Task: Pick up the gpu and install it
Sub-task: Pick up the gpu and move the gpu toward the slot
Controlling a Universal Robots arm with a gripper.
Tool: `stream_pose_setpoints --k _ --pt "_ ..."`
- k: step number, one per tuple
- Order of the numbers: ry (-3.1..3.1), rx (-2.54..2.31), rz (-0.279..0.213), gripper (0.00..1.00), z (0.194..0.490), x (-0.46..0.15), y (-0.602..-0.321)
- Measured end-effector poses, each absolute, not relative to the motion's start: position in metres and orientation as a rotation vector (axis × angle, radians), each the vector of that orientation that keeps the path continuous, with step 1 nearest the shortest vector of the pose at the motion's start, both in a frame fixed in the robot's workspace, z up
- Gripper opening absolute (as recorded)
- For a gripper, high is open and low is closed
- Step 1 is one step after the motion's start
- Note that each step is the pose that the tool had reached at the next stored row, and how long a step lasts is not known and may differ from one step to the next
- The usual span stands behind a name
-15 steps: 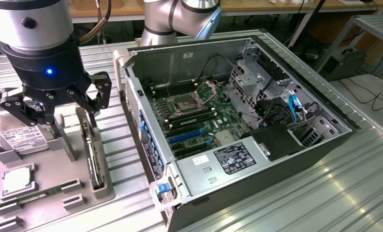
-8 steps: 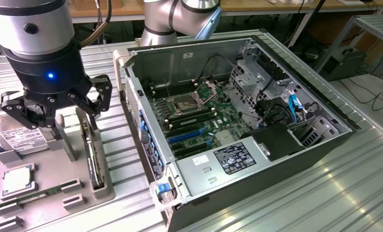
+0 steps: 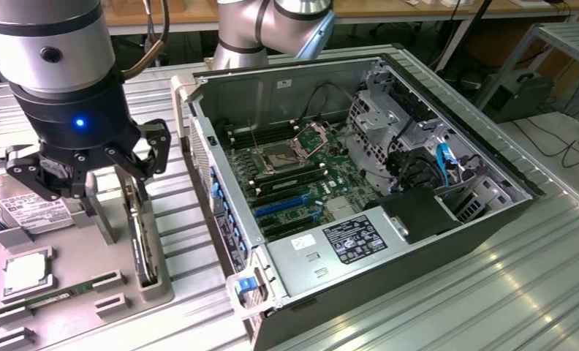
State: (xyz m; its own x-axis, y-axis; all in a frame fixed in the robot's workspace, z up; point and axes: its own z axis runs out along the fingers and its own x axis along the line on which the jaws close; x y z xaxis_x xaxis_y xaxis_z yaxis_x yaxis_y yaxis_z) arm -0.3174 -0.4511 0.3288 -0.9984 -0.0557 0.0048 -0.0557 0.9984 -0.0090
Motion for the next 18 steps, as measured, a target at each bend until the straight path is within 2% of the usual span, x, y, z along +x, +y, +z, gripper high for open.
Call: stream_pose_setpoints --k 18 --pt "-3.141 0.087 0.015 0.62 0.314 -0.317 -0.454"
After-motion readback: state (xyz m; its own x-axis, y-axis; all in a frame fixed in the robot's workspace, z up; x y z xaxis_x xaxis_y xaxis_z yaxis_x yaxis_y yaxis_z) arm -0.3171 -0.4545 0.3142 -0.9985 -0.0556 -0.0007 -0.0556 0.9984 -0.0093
